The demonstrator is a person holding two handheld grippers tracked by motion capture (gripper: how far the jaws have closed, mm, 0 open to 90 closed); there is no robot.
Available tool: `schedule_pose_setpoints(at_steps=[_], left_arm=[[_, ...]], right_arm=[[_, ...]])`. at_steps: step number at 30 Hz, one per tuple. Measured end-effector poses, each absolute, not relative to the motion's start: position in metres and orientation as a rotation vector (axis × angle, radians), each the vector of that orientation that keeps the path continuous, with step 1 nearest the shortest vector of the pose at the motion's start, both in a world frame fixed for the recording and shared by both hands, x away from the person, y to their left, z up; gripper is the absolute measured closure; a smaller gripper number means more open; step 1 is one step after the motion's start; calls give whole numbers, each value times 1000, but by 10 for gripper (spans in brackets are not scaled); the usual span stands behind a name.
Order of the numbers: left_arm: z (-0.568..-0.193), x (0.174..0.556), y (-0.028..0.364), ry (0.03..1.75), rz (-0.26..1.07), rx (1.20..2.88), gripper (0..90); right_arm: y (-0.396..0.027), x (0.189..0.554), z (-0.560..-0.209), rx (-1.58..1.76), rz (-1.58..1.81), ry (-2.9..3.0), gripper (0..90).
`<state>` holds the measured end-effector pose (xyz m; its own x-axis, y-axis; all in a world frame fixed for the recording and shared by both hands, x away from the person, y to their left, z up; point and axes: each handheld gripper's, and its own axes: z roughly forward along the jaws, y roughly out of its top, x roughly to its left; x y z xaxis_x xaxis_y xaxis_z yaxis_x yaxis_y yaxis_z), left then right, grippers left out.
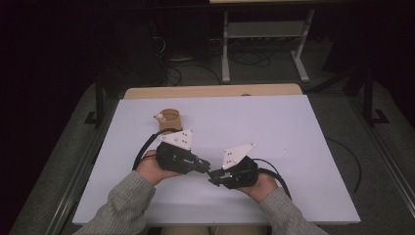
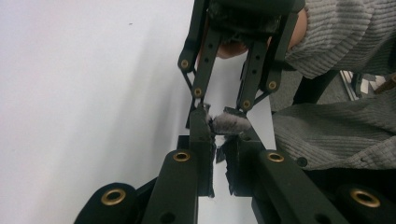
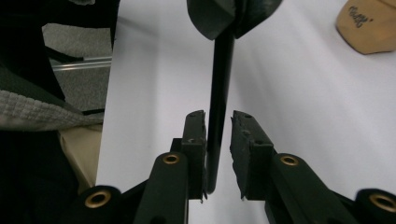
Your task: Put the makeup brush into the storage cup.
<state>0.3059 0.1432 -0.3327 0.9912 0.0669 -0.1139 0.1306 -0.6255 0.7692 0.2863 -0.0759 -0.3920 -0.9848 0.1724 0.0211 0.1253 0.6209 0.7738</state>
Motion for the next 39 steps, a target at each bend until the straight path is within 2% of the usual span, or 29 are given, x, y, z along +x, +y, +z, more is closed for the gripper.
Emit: schedule_pose_setpoints(at_steps=[2,5,7,9,13,17,20,24,28,30,39], left_arm=[[-332,306,142,126,-98,2243,824],[-333,305,142,127,-107,2236,812],[-333,305,142,158,-108,2227,670],[-332,306,143,165,-95,2216,661],[-331,306,144,179,-82,2206,695],[-331,308,145,184,-78,2200,811],[-331,308,145,189,-78,2204,816],[-331,309,147,200,-70,2207,818],[-330,311,149,212,-63,2207,819],[-330,313,151,220,-54,2209,819],[-332,321,155,259,-53,2213,820]], right_arm=[[-75,287,-394,219,1316,2781,821],[-74,287,-395,231,1334,2779,829],[-75,287,-396,265,1380,2765,830],[-78,289,-399,278,1418,2740,831],[-77,289,-403,318,1431,2740,831],[-76,289,-403,294,1431,2734,831],[-76,289,-403,302,1434,2735,824],[-78,290,-403,374,1433,2739,729],[-83,292,-402,388,1429,2731,681],[-87,293,-401,405,1411,2721,611],[-109,299,-406,487,1370,2704,520]])
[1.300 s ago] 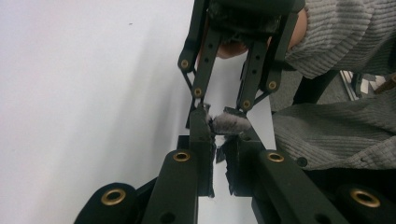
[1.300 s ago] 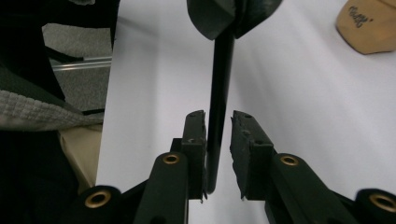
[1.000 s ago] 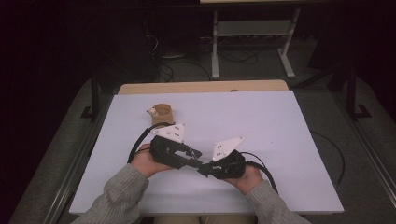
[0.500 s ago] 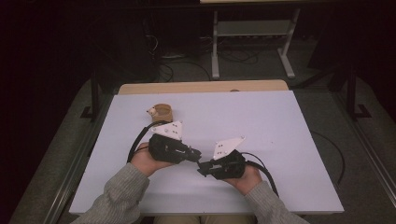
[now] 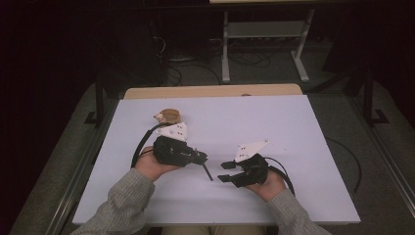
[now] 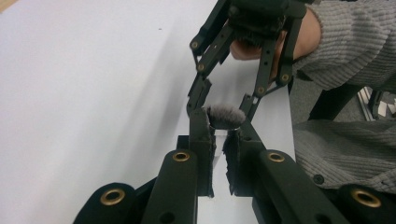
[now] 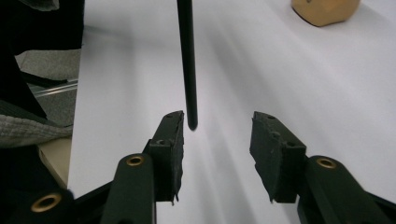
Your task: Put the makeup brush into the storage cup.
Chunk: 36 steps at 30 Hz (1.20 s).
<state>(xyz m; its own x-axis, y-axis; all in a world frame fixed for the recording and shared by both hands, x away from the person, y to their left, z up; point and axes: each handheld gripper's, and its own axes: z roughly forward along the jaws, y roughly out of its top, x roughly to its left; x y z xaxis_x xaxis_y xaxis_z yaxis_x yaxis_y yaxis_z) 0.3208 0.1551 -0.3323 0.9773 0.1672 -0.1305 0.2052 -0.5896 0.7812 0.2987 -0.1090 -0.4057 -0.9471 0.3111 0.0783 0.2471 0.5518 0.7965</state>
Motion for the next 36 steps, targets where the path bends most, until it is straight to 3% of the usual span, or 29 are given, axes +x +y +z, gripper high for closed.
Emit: schedule_pose_setpoints(at_steps=[36], left_arm=[[-323,349,183,383,-30,2201,821]], right_arm=[[-181,299,-407,763,1390,2567,354]])
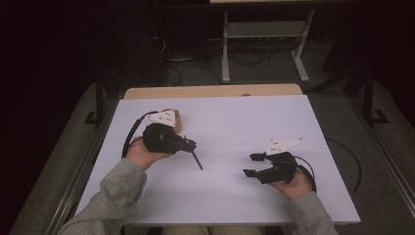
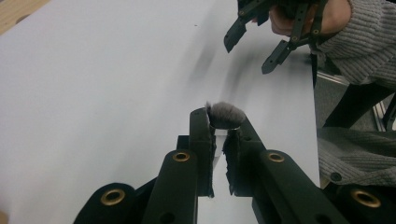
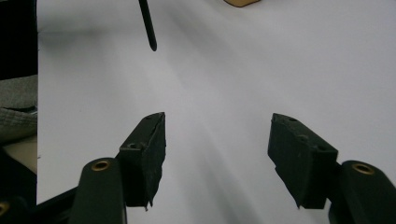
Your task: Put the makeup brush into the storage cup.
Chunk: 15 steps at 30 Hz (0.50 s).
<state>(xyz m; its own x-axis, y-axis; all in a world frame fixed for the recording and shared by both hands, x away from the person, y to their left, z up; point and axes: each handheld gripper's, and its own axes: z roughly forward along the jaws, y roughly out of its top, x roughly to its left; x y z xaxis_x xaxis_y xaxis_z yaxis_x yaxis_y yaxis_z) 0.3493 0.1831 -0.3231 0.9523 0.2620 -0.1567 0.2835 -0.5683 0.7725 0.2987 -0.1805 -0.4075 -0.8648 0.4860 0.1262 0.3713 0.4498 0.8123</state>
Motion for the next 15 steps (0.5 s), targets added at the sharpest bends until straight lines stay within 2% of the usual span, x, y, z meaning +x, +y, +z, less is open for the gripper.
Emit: schedule_pose_setpoints(at_steps=[15], left_arm=[[-301,360,199,425,14,2192,821]], right_arm=[[-204,294,-410,841,1394,2518,300]])
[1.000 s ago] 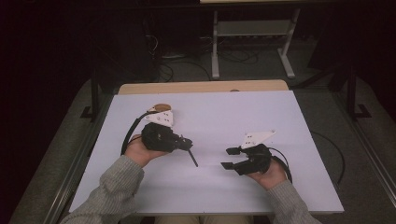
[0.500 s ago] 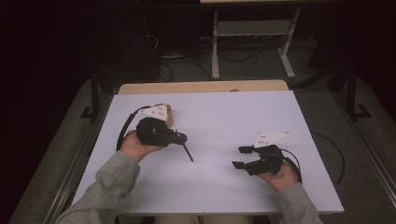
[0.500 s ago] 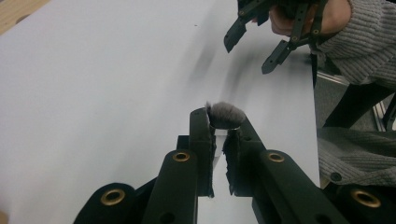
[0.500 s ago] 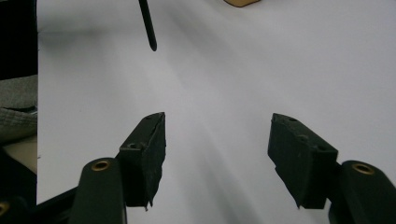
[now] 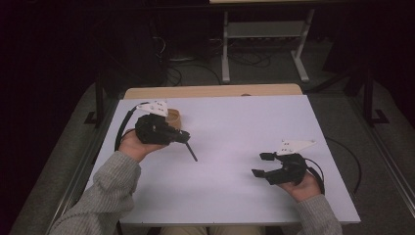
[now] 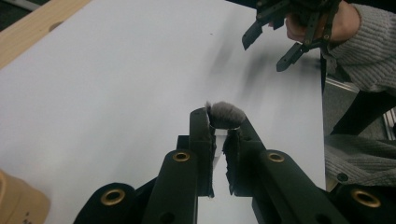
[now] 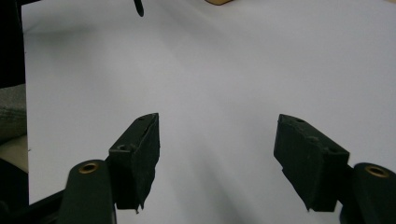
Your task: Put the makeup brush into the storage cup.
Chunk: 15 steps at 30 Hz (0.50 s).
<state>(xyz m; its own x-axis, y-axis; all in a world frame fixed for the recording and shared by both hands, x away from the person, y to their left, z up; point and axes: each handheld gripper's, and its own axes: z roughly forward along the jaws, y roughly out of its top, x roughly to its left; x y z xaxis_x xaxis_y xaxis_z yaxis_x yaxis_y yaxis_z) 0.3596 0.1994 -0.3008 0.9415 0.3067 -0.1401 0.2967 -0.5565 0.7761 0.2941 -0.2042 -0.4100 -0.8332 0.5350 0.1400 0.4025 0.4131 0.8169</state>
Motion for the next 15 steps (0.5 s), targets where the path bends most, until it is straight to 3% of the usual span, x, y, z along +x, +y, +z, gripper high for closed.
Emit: schedule_pose_setpoints(at_steps=[15], left_arm=[[-280,376,227,521,75,2162,821]], right_arm=[[-208,294,-415,834,1367,2511,273]])
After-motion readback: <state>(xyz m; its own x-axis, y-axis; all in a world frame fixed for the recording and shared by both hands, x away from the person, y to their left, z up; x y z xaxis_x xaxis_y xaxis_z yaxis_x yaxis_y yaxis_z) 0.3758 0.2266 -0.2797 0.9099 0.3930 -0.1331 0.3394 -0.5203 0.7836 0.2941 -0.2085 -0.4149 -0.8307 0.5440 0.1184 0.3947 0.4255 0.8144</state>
